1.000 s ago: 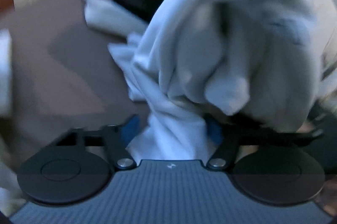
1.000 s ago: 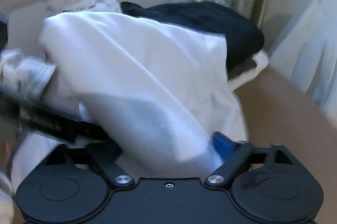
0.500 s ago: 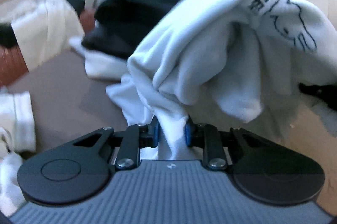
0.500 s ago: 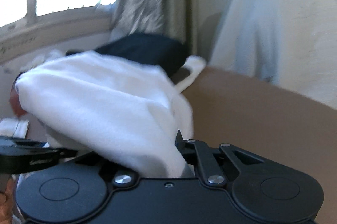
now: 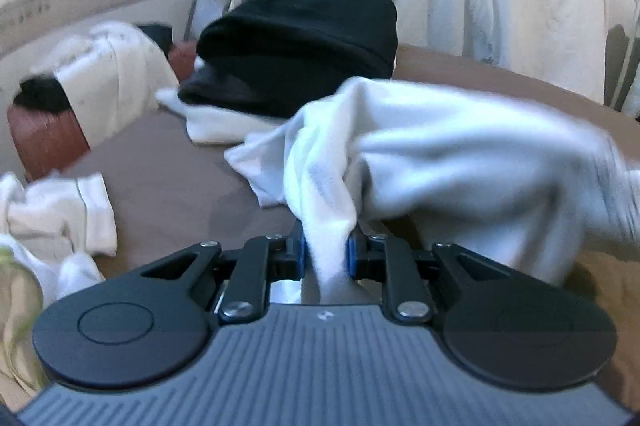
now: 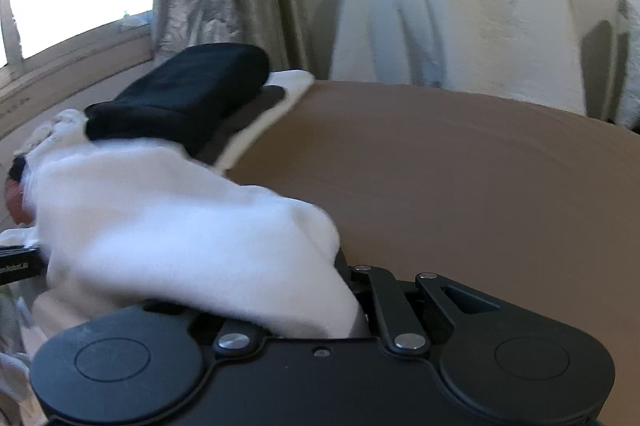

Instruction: Fold clothes

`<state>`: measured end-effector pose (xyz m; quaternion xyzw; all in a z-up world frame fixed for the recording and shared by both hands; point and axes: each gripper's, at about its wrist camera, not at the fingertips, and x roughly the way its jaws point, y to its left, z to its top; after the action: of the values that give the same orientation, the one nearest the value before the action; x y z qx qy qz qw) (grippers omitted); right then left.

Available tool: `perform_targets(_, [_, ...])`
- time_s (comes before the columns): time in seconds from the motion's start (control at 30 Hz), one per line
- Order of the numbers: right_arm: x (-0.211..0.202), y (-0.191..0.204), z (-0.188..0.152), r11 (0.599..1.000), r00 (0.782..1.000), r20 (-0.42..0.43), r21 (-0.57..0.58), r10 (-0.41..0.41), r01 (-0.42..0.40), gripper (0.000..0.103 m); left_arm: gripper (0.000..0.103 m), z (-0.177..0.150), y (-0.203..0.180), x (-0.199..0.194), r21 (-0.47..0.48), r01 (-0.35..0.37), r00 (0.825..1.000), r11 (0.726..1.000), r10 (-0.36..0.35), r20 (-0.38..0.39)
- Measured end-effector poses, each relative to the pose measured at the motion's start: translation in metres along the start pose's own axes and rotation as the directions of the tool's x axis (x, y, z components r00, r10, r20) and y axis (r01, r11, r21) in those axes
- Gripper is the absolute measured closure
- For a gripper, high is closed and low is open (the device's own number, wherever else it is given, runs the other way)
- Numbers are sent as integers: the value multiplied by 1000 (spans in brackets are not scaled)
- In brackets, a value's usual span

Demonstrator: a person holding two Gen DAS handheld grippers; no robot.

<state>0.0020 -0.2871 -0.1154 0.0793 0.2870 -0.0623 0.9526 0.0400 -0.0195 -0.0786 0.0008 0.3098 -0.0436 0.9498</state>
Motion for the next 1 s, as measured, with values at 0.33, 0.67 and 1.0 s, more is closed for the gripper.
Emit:
perform_targets(0.33, [-53,-31,80,985,952,256,35,-170,167,94,87,27,-23,-55,52,160,976,986,-166,140])
perform_targets(0.67, [-165,-86,116,803,709,437,55,-554,594,84,2,48,-54,-72,24,421,905,907,-422,59])
perform_targets(1.0, [-98,-139,-5,824,871,-205,286,-446,489,76,3,-19,-50,-22,50,381,900,923,-358,-247])
